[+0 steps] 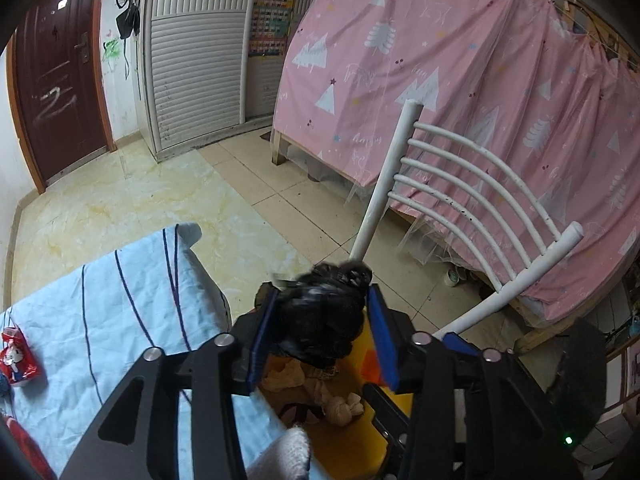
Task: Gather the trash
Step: 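Carry the black bag and orange strip to the yellow bin and open both tools, then lift both open tools away from the yellow bin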
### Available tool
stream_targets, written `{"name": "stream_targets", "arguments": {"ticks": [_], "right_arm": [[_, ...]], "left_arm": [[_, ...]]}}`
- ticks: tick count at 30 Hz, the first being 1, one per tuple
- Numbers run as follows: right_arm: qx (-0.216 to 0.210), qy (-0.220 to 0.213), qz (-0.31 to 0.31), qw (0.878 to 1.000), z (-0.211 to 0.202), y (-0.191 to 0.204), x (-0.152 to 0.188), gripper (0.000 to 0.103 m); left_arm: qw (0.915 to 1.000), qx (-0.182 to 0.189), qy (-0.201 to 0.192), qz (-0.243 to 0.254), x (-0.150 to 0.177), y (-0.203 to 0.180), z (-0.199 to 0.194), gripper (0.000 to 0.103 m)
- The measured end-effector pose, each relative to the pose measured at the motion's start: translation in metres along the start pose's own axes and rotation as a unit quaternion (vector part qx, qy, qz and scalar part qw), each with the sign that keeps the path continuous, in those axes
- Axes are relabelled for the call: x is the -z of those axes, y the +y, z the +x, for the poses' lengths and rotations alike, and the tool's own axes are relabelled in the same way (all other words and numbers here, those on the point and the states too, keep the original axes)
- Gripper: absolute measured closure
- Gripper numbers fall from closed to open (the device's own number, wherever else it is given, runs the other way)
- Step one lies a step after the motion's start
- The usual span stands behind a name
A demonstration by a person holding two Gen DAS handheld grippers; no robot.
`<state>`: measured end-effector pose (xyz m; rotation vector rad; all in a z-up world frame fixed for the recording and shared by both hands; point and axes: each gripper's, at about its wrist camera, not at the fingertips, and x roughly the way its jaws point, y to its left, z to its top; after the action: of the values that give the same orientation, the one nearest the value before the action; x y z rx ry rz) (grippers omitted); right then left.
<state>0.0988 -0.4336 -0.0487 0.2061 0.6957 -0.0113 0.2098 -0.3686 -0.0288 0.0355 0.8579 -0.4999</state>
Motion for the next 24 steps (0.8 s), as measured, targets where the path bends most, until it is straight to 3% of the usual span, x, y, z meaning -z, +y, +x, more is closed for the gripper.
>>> {"name": "stream_targets", "arguments": {"ticks": [6, 12, 24], "right_arm": [[0.006, 0.0, -0.002, 1.0, 0.004, 0.001, 0.001, 0.009], [0.009, 0.005, 0.003, 1.0, 0.0, -0.003, 0.003, 0.009], [0.024, -0.03, 0.002, 0.999, -0.035, 0.008, -0.012, 0.009]], "left_arm": [[0.9999, -0.004, 0.005, -0.011, -0.001, 0.0, 0.012, 0.055], [0.9999, 0.0, 0.003, -0.016, -0.001, 0.002, 0.007, 0.053], [0.9993, 0.017, -0.023, -0.023, 0.002, 0.01, -0.041, 0.049]]}}
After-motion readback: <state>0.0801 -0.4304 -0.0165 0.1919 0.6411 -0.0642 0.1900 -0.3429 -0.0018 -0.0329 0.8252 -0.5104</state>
